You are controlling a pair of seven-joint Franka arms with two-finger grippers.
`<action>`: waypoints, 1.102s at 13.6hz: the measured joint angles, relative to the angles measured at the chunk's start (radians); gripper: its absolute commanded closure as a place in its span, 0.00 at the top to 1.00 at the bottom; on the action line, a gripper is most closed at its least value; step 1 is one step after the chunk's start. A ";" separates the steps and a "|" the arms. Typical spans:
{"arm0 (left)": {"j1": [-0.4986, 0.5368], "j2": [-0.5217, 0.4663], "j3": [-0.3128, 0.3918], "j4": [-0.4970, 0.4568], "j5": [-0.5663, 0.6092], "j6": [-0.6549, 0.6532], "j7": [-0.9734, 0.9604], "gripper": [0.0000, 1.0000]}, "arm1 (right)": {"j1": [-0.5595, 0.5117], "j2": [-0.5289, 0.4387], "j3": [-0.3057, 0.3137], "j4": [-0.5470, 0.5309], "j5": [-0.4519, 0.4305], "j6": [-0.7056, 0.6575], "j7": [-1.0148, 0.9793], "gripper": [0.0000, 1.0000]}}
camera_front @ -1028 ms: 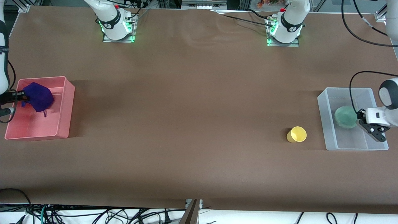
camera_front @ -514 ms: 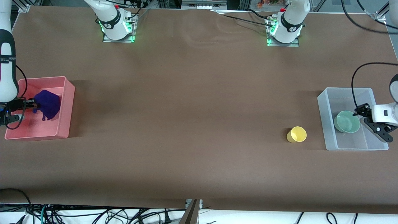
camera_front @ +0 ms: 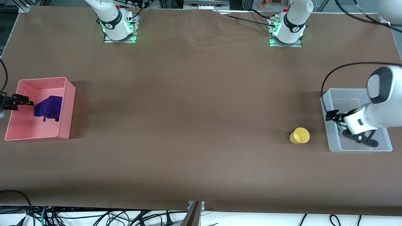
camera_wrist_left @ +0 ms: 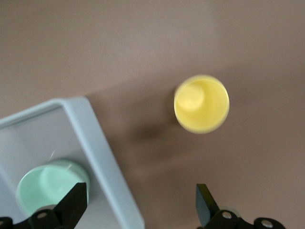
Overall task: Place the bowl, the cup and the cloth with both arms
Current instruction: 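Release the bowl in the clear bin and grasp the yellow cup with the left gripper, then lift the yellow cup and set it into the green bowl with the left gripper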
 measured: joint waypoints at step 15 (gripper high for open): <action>-0.032 0.156 -0.010 0.002 0.000 0.082 -0.125 0.00 | 0.070 -0.190 0.398 0.133 -0.200 -0.254 0.496 1.00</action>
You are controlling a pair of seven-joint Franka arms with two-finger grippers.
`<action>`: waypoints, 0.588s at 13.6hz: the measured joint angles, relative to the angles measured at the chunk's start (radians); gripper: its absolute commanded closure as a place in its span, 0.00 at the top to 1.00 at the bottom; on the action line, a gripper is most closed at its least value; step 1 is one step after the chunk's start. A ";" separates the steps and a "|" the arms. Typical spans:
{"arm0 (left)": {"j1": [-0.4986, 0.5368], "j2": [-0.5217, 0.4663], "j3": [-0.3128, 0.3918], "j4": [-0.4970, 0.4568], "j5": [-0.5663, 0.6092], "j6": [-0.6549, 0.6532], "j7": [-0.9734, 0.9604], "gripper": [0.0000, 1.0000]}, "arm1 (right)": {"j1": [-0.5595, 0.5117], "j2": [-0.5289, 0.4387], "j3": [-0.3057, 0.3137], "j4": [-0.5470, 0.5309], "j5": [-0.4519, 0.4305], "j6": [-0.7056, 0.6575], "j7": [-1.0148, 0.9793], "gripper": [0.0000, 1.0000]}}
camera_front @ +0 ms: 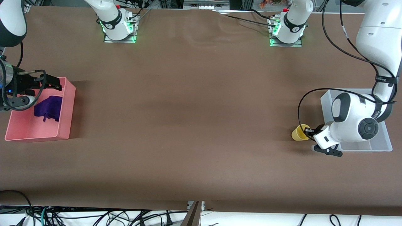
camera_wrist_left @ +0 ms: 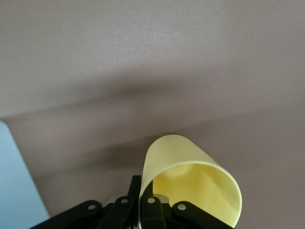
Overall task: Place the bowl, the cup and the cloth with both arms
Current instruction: 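Lift the yellow cup and set it into the green bowl with the left gripper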
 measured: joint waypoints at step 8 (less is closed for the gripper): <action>0.180 -0.241 0.014 0.019 0.032 -0.317 0.382 0.00 | -0.007 -0.063 -0.002 0.003 0.028 0.034 0.180 1.00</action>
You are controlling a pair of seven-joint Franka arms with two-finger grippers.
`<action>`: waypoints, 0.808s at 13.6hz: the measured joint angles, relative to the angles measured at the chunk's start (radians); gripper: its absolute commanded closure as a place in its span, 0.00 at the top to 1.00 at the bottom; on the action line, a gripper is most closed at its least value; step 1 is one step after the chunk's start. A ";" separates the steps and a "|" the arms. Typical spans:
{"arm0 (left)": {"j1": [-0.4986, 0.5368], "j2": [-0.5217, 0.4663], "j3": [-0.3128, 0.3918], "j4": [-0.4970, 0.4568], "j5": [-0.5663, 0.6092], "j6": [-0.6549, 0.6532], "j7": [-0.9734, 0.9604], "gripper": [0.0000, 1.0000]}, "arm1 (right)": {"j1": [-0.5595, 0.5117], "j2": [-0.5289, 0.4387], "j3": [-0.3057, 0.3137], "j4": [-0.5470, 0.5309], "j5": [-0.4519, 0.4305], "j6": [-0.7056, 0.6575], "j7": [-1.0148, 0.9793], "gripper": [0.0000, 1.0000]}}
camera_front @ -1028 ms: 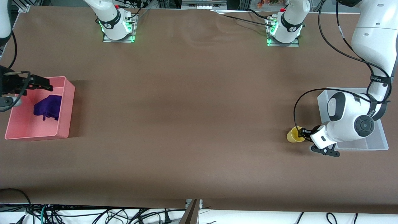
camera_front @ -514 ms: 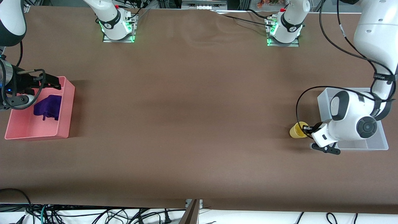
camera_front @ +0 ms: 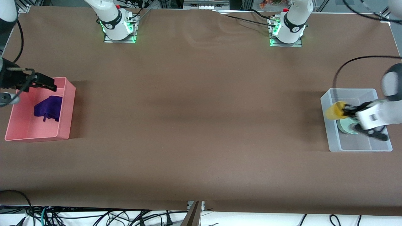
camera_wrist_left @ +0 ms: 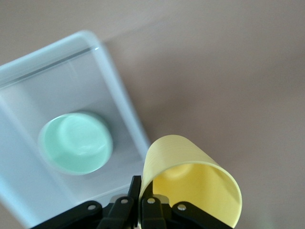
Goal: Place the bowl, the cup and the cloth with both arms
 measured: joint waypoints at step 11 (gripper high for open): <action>0.187 0.158 0.000 -0.082 0.057 0.409 0.271 0.12 | -0.010 -0.047 -0.027 -0.019 -0.017 -0.027 -0.151 1.00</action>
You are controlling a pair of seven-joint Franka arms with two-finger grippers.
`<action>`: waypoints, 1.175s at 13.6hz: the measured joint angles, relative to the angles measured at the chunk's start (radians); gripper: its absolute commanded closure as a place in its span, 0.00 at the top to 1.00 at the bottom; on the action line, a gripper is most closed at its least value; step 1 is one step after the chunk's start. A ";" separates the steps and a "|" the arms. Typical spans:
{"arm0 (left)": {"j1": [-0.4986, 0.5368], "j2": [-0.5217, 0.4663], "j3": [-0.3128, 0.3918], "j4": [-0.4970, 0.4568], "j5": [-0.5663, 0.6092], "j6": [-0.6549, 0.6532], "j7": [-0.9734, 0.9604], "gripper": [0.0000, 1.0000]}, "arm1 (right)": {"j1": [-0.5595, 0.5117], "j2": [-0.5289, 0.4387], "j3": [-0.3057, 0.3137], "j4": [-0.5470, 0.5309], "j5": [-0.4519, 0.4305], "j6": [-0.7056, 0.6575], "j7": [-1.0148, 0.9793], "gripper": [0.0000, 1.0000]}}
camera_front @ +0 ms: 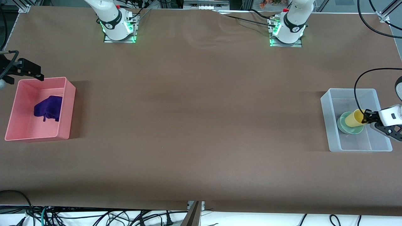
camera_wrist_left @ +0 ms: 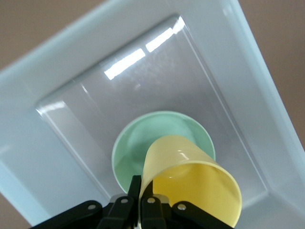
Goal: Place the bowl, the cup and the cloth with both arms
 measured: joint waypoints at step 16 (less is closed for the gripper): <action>-0.016 -0.350 -0.410 0.135 -0.045 -0.612 -0.563 1.00 | 0.000 0.010 -0.008 -0.003 0.000 0.002 -0.005 1.00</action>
